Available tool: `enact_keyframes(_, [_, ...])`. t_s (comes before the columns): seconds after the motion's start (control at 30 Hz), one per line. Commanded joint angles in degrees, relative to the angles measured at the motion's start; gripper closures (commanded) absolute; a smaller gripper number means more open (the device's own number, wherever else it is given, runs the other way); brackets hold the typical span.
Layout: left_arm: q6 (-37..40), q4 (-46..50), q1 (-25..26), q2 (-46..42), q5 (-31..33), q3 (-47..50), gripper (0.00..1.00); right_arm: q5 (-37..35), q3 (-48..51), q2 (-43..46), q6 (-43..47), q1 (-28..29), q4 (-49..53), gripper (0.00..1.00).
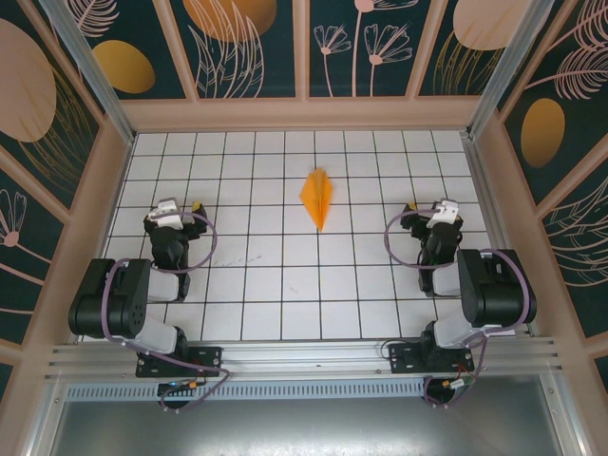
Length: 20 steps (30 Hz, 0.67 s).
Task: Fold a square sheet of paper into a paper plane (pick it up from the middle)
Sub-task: Reset both arms
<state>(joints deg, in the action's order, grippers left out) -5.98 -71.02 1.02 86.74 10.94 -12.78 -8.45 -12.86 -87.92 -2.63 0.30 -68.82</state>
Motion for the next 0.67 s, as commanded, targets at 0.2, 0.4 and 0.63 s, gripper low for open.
enact_keyframes(0.2, [0.8,-3.4,-0.4,0.3,-0.6,0.0,0.01,1.6,0.4,-0.4,0.7,-0.6,-4.3,0.01])
enact_keyframes(0.4, [1.3,-2.4,-0.4,0.6,-1.8,-0.7,0.01,1.6,0.3,-0.4,0.6,-0.7,-4.3,0.01])
enact_keyframes(0.63, [1.3,-2.7,-0.4,0.5,-2.0,-0.5,0.01,1.7,0.5,-0.4,0.7,-0.7,-4.6,0.01])
